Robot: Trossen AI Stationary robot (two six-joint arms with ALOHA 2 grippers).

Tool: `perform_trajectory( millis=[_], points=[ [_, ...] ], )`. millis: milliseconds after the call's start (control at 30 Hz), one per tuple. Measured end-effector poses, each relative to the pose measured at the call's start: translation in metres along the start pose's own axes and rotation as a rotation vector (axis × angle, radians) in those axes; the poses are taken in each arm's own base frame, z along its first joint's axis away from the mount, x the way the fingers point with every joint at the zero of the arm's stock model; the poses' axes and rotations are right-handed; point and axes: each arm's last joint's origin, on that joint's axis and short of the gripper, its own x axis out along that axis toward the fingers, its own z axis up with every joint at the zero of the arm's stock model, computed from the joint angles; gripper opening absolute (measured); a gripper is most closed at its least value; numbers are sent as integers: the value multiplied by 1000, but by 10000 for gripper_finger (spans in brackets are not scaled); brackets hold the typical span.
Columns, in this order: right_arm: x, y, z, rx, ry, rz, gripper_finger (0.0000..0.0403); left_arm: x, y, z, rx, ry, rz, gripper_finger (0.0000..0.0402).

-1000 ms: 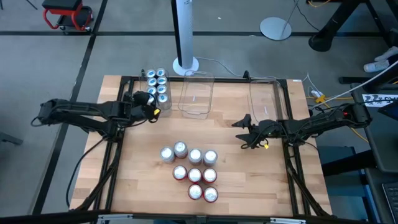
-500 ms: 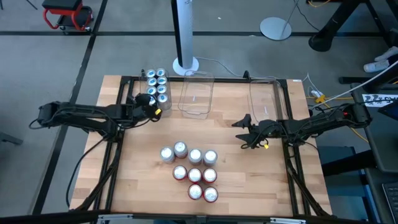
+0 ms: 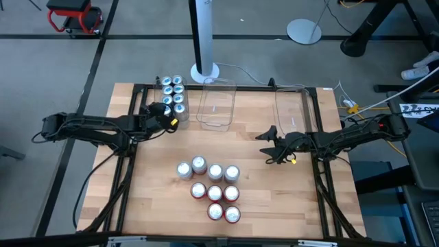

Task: Sort soda cans
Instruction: Put the blue soda can into the left transparent bin, then put the blue-white soda can into the middle transparent bin

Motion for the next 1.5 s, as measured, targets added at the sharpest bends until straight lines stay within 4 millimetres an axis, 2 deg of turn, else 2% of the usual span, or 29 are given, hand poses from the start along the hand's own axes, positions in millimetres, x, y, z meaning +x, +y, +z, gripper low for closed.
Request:
perform_trajectory(
  millis=[100,267,400,500,700,867,1100,1367,1500],
  points=[
    [0,0,0,3,0,0,367,-3,0,7,40,-4,-5,299],
    [0,0,0,7,0,0,367,-21,1,34,77,-20,-56,300],
    [0,0,0,8,0,1,367,-40,3,55,110,-49,-151,300],
    [0,0,0,8,0,1,367,-52,2,62,136,-76,-251,300],
    [0,-4,2,53,-24,-38,367,-69,-15,60,235,-105,-488,301],
    [-2,-14,10,153,-153,-114,367,-79,-30,54,340,-133,-574,301],
    [-5,-22,19,269,-354,-99,367,-85,-41,46,396,-131,-612,301],
    [-2,-25,23,505,-382,-33,367,-84,-54,47,457,-191,-628,301],
    [13,-31,39,593,-388,33,367,-83,-61,44,486,-195,-631,301]
  ],
)
